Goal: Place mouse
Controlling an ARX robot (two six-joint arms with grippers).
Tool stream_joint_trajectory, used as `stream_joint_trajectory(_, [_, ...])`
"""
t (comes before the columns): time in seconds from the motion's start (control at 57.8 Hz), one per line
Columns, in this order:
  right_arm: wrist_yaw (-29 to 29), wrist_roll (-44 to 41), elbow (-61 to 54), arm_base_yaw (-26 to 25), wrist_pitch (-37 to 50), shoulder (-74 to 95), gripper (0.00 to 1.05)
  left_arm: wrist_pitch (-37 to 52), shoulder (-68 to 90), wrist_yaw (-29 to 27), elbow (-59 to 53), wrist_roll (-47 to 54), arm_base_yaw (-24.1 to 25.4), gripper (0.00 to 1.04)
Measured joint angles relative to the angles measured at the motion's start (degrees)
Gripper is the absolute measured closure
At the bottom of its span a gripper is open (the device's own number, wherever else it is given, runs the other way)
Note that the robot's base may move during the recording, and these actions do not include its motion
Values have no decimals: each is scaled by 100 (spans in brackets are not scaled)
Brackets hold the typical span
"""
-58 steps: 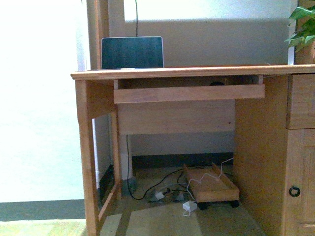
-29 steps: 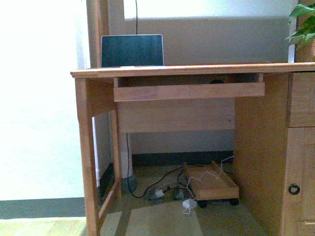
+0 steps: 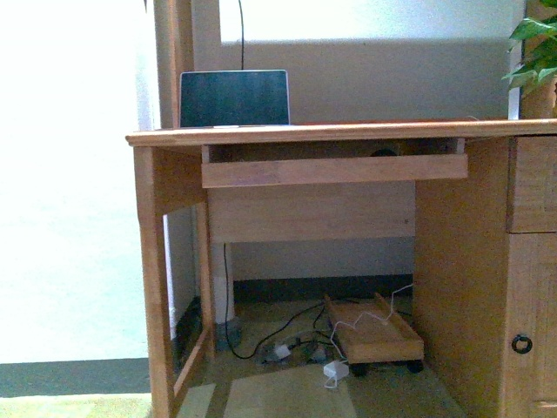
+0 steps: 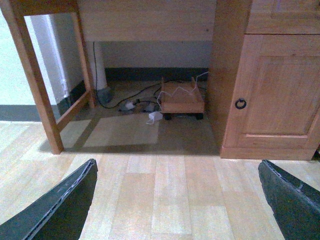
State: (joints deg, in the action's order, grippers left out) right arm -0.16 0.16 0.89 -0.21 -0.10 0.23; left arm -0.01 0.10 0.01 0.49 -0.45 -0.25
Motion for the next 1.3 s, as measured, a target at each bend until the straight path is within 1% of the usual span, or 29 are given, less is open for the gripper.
stream_joint_trajectory(1.299, [-4,0,0,0,0,0,7,-2,4,0,0,0,0,8])
